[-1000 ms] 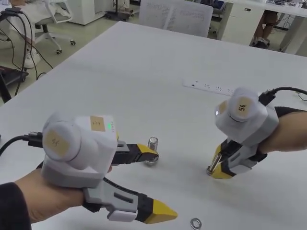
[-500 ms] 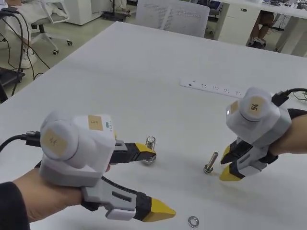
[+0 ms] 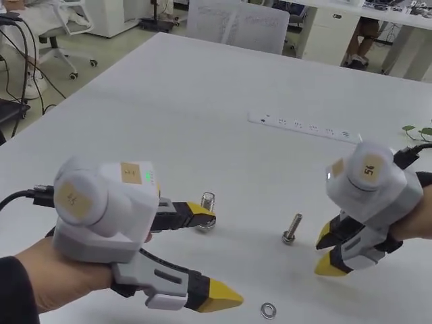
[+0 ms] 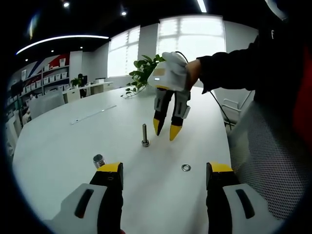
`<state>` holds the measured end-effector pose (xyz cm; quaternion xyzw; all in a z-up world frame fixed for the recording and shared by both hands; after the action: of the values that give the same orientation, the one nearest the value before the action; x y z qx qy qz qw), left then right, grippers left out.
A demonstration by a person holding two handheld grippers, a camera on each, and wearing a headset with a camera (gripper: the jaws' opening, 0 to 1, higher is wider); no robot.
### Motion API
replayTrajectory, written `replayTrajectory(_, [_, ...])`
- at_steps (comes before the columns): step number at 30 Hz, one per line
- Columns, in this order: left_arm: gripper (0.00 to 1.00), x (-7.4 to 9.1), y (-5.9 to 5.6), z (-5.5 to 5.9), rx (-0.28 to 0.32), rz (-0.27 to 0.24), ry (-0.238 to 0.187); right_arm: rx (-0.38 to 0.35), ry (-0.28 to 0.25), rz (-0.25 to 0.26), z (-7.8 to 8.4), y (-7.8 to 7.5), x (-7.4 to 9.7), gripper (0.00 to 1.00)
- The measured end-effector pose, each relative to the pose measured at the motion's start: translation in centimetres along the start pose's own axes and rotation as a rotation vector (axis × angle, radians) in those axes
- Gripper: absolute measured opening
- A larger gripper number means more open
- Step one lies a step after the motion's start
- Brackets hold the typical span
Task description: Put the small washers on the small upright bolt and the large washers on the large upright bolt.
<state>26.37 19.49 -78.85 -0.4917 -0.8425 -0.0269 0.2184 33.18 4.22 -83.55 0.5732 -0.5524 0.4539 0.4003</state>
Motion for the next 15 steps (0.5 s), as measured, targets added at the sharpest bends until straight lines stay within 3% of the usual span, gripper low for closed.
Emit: replayTrajectory(15, [0.69, 0.3, 0.0, -0.1, -0.005, -0.008, -0.005, 0.067, 0.003, -0.032, -1.5, 3.2, -0.4, 0.27])
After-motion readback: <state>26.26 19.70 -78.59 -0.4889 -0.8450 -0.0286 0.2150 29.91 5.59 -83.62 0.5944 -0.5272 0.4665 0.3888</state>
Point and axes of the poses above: the centre of the closed fingertips' face, and the gripper's own axes: x roughly backward along the fingers, y roughly to its left, z roughly out of its underside, the point moved 3 cm from there along x, roughly backward along the fingers, and after that the axes turned 7 degrees about x, right-handed, at the moved point
